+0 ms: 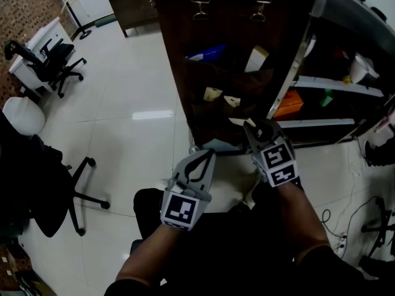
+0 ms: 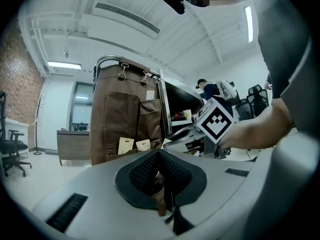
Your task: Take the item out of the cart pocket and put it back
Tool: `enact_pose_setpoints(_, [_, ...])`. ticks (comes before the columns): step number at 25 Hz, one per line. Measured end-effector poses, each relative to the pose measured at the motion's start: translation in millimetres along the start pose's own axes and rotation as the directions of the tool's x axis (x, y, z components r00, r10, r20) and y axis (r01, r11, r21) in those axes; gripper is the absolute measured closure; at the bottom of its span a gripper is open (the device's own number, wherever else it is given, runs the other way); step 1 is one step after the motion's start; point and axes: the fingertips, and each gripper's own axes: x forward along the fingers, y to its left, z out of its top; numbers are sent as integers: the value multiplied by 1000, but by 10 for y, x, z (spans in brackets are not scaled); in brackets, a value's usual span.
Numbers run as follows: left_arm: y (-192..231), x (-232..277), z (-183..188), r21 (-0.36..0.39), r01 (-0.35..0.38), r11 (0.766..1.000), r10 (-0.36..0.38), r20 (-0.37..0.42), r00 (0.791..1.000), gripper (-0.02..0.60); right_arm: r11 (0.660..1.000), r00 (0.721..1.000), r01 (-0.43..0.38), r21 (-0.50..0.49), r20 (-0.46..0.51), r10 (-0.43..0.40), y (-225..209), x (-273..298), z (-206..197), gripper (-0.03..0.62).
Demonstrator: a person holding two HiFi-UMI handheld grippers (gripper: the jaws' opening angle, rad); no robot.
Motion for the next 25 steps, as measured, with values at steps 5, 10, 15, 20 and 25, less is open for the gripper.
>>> enact_pose_setpoints(5, [-4,4,-4,1,2,1000,-2,1,1000,581,999,998,5,-41,-56,-7,7,263,-212,520])
enact_pose_setpoints(10, [-7,3,-2,-7,3,1000,-3,3,1000,581,998,991,-17,-68,-137,7,28,574,-518,520])
enact_pose_setpoints(15, [20,1,-7,-16,1,1000,-1,2,1000,581,998,976,-42,-44,-214,31,39,890,-875,519])
enact_pose_setpoints(20, [28,-3,-1,-19,-2,1000,2,7,1000,581,998,950,-64,20,-304,67,71,1197,-1257,520])
enact_pose_setpoints(25, [61,4,-31,-36,-9,999,9,-1,1000,581,991,924,-66,118,-367,105,109,1426,-1650,519])
